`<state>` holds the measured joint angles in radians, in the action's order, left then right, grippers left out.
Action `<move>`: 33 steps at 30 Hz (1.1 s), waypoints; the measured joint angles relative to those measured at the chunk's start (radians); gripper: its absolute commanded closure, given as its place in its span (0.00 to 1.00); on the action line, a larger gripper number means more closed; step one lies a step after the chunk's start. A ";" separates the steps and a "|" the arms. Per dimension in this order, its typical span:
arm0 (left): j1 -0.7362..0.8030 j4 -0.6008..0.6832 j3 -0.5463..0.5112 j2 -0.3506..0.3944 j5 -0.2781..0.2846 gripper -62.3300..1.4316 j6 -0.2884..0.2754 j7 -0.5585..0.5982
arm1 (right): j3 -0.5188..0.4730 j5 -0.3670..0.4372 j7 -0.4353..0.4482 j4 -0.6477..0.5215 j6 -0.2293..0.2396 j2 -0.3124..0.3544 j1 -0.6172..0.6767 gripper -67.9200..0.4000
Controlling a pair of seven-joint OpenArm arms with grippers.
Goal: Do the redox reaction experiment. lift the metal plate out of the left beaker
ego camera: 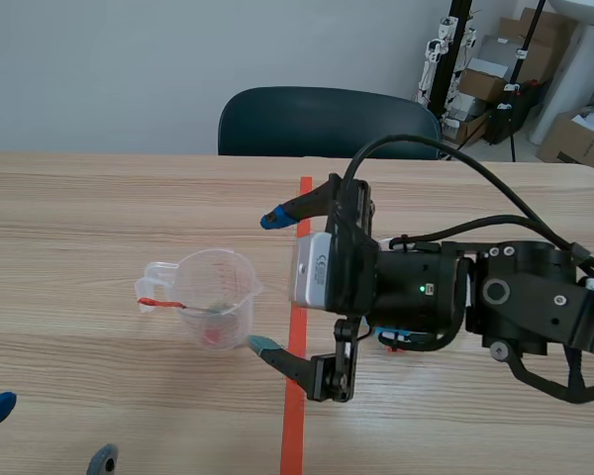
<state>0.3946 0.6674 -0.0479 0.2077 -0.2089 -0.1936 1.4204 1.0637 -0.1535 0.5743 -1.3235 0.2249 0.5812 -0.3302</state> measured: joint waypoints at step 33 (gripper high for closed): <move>0.002 0.000 0.000 0.000 0.000 0.00 0.000 0.012 | 0.137 0.000 -0.060 0.107 0.000 -0.174 -0.087 0.34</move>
<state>0.3962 0.6674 -0.0479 0.2081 -0.2092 -0.1940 1.4322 1.2007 -0.1535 0.5140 -1.2163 0.2249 0.4076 -0.4171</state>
